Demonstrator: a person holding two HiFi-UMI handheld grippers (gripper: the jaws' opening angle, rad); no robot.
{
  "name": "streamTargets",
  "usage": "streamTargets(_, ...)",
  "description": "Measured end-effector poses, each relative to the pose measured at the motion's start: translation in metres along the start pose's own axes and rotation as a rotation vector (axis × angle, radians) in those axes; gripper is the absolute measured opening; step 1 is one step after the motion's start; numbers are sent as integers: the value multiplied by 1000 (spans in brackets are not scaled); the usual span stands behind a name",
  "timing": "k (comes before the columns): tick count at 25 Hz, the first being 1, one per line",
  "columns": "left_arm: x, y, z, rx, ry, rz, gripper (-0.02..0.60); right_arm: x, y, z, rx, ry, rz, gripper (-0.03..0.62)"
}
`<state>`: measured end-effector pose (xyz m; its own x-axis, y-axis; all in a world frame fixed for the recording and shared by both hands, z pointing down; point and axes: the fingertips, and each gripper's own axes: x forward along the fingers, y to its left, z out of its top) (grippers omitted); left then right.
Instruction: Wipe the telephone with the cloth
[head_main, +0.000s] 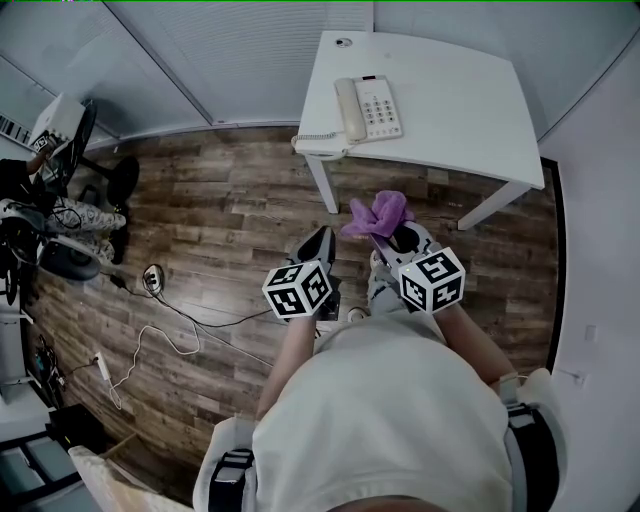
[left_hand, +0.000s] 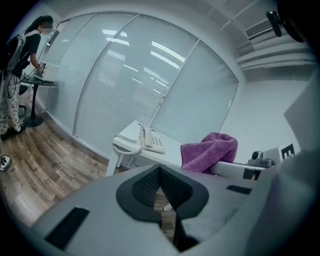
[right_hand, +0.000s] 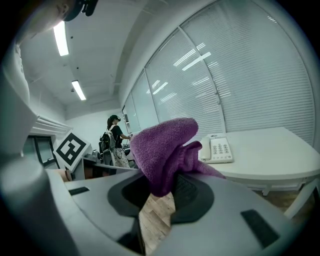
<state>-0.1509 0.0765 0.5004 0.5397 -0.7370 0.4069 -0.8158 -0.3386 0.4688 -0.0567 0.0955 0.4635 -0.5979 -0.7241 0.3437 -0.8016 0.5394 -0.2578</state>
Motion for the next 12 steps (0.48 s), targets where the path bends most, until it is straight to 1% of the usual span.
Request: streamTargets(12,-2,0,0,-7,-4,9,20,-4,0,2,-1,-20,13,112)
